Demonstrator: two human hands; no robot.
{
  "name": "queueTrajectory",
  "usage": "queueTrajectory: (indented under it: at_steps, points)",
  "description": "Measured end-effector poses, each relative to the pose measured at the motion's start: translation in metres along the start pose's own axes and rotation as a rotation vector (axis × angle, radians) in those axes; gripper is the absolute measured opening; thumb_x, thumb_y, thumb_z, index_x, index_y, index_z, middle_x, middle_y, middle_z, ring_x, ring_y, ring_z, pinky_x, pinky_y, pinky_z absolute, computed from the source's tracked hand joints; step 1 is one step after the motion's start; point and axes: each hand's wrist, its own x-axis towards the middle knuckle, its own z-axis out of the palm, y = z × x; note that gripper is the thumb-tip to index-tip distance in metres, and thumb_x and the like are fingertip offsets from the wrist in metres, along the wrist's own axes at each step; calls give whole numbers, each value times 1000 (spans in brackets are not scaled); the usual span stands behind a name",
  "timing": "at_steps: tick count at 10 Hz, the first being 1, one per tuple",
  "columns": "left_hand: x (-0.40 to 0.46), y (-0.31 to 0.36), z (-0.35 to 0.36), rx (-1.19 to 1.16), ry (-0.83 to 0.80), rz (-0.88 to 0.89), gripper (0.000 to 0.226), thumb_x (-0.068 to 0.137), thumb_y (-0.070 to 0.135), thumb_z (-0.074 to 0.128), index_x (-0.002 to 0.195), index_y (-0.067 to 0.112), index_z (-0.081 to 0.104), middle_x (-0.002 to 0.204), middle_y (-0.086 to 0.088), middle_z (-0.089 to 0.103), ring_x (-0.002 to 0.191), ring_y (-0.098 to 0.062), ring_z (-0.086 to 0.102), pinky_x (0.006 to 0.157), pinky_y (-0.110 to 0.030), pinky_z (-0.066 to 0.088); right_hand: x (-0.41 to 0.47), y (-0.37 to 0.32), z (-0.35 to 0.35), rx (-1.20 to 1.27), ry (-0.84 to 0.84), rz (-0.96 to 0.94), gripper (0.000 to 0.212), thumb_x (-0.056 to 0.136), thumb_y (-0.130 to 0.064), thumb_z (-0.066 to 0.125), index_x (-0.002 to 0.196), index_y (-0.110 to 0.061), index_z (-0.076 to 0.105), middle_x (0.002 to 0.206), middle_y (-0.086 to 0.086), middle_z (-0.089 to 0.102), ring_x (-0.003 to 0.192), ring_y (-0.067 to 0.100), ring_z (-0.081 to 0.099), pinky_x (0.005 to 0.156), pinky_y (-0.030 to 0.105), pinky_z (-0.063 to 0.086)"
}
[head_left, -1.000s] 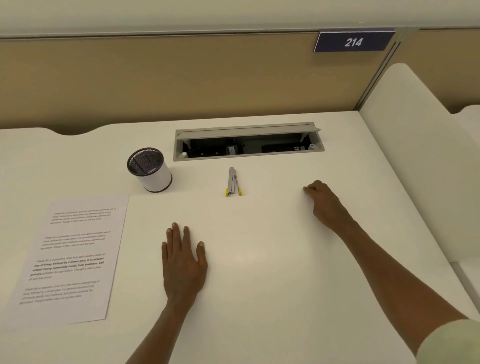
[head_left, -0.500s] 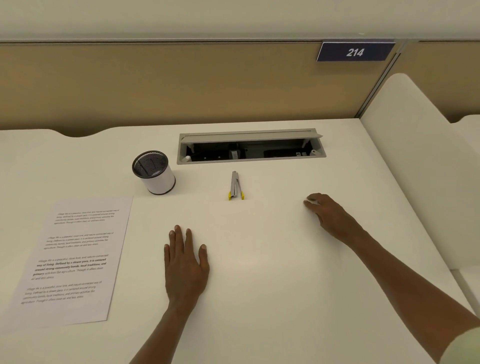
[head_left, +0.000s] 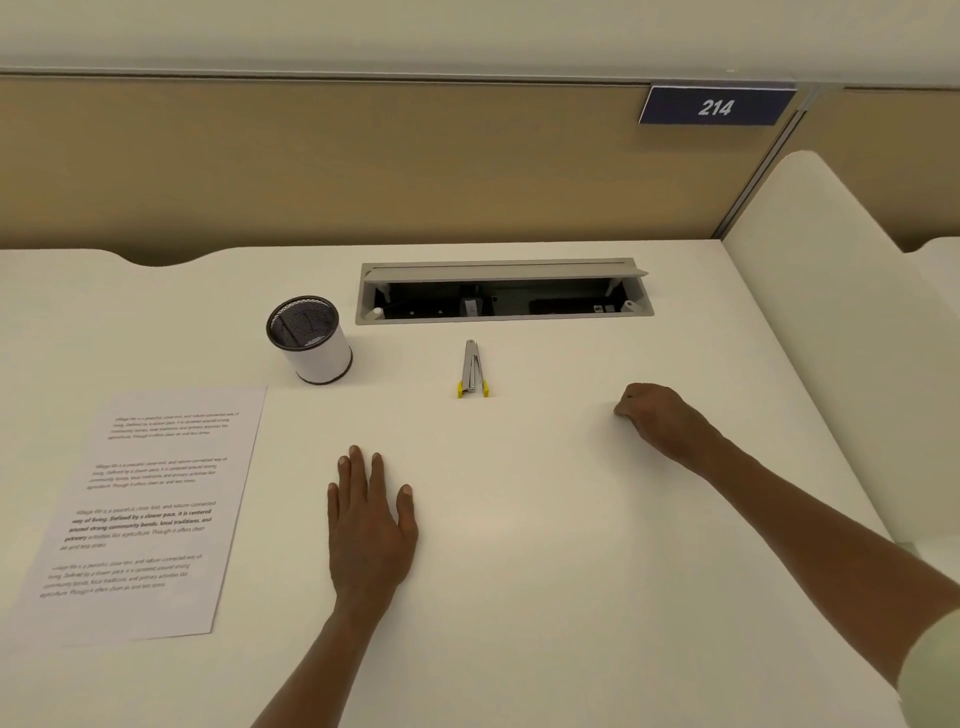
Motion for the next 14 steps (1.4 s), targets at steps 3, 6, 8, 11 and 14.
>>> queueTrajectory:
  at_steps: [3, 6, 8, 11, 14]
  points:
    - [0, 0, 0, 2, -4, -2, 69, 98, 49, 25, 154, 10, 36, 168, -9, 16, 156, -22, 10, 126, -41, 13, 1, 6, 9, -93, 332, -171, 6, 78, -2, 63, 76, -4, 68, 72, 6, 65, 68, 25, 59, 64, 35, 48]
    - [0, 0, 0, 9, -6, -2, 70, 99, 50, 23, 155, 11, 35, 168, -8, 16, 156, -21, 9, 126, -40, 12, -3, 6, 7, 1044, 468, 354, 5, 78, 3, 70, 82, 1, 72, 70, 12, 67, 61, 19, 61, 74, 30, 54]
    - [0, -1, 1, 21, -6, -6, 69, 99, 50, 25, 155, 11, 35, 168, -8, 16, 156, -21, 9, 126, -40, 12, -10, -6, 3, 1640, 415, 408, 9, 84, 14, 61, 82, 5, 63, 83, 14, 63, 76, 20, 63, 67, 21, 60]
    - [0, 0, 1, -2, 12, -1, 68, 99, 50, 26, 154, 11, 37, 168, -8, 17, 156, -22, 11, 126, -41, 13, -5, -53, 17, 1973, 236, 360, 6, 85, 8, 64, 87, 3, 66, 80, 12, 68, 70, 16, 70, 62, 18, 56]
    - [-1, 1, 2, 3, 18, 7, 66, 100, 48, 27, 154, 11, 37, 168, -8, 17, 156, -22, 11, 126, -40, 14, 13, -172, 16, 1948, -25, 232, 7, 89, 8, 59, 89, 5, 65, 81, 14, 68, 72, 17, 69, 61, 18, 57]
